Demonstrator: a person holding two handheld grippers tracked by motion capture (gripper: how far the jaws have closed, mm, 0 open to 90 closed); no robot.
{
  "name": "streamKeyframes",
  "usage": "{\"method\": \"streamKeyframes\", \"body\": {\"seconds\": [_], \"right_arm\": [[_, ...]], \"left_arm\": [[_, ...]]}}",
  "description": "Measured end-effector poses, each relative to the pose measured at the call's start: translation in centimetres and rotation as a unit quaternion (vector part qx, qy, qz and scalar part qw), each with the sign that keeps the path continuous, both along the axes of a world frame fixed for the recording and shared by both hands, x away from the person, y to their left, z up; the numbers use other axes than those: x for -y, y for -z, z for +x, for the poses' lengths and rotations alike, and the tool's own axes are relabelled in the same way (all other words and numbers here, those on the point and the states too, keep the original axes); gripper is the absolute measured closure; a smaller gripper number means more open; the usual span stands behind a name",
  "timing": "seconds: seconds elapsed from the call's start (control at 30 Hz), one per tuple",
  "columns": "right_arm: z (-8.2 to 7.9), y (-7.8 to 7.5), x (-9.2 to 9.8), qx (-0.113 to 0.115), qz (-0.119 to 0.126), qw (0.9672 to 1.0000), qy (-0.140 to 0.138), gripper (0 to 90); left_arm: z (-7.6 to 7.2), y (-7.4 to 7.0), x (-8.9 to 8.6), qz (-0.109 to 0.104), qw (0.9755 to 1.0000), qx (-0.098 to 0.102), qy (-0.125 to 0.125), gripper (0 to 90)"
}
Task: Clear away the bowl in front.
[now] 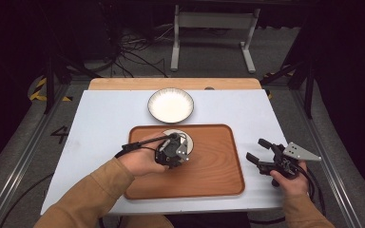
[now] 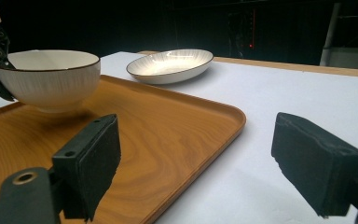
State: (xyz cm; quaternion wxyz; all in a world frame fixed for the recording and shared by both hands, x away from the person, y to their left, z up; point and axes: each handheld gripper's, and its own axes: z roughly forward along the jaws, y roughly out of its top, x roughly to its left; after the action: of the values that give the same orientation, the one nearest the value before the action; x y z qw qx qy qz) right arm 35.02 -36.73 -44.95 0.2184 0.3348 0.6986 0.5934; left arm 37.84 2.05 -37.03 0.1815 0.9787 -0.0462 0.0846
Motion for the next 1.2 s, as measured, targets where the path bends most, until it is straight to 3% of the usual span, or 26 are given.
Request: {"method": "streamKeyframes", "body": {"seconds": [0.23,0.53,1.2], "right_arm": [[0.0,0.0,0.0,0.0,0.0,1.0,0.0,16.1],[0.0,0.0,0.0,0.0,0.0,1.0,-0.001,16.2],[0.0,0.0,-0.1,-0.001,-0.003,1.0,0.0,16.1]], "left_arm": [[0.0,0.4,0.2,-0.001,1.0,-0.004,0.0,81.4],[0.1,1.0,0.4,-0.019,0.9998,-0.003,-0.008,81.4],[0.1,1.8,0.5,-0.003,0.9998,-0.017,-0.011,81.3]]}}
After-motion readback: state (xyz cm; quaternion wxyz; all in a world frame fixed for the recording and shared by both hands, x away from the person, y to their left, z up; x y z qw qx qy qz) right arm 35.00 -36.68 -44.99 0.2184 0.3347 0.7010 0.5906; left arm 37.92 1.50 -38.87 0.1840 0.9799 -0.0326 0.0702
